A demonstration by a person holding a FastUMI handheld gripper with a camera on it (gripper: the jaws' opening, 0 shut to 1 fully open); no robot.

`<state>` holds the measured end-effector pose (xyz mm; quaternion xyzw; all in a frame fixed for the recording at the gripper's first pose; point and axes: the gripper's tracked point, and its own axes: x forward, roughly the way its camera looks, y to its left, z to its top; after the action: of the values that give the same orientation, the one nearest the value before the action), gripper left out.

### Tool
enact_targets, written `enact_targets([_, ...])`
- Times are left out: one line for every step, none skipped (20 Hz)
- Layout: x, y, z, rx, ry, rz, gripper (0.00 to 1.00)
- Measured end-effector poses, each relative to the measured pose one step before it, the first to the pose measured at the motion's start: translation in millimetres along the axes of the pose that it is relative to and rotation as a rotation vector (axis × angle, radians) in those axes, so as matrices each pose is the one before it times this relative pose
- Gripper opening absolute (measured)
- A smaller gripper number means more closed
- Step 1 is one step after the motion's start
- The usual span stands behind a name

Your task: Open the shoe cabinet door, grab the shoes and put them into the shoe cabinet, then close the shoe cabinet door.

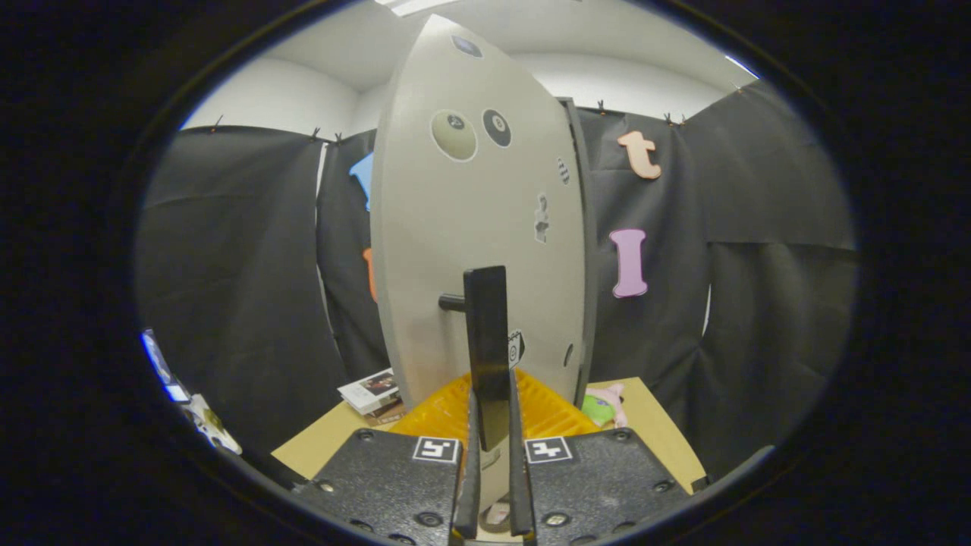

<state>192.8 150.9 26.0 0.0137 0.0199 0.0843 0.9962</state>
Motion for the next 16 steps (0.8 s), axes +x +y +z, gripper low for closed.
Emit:
enact_targets([-1.6, -6.19, -1.25, -0.00296, 0.00036, -0.01039, 0.16])
enact_targets([-0.44, -7.03, -0.52, -0.00336, 0.00089, -0.01313, 0.14])
enact_targets([-4.04, -5.91, -0.08, 0.00134, 0.00467, -0.01224, 0.12])
enact_targets([-1.91, -6.52, 0.95, -0.00027, 0.00394, -0.00624, 0.09])
enact_targets([-0.41, -5.68, -0.56, -0.00321, 0.00602, -0.00548, 0.07])
enact_targets([0.31, -5.65, -0.05, -0.00875, 0.00099, -0.00135, 0.06])
enact_targets([-1.37, -5.81, 0.36, -0.01553, -0.00243, 0.00397, 0.05])
enact_targets([-0.67, -3.3, -0.21, -0.00629, 0.00294, 0.00575, 0.04])
enact_targets([-1.98, -4.39, 0.43, 0.0018, 0.0022, 0.00227, 0.04])
enact_targets([-0.11, -4.45, 0.55, 0.00865, 0.00102, 0.00106, 0.04])
enact_targets([-0.32, -5.19, -0.56, 0.00583, 0.0005, 0.0003, 0.04])
enact_targets([-0.84, -4.33, 1.07, 0.006, -0.00185, 0.00039, 0.04])
enact_targets([-0.02, -3.76, -0.52, 0.0035, 0.001, 0.00524, 0.03])
enact_targets([-0.74, 0.66, 1.03, 0.01094, 0.00259, 0.02196, 0.04])
enact_targets([-0.08, 5.64, -1.01, 0.01377, 0.00394, 0.03314, 0.04])
enact_targets([0.6, 6.84, -0.38, 0.00256, -0.00181, 0.02966, 0.04])
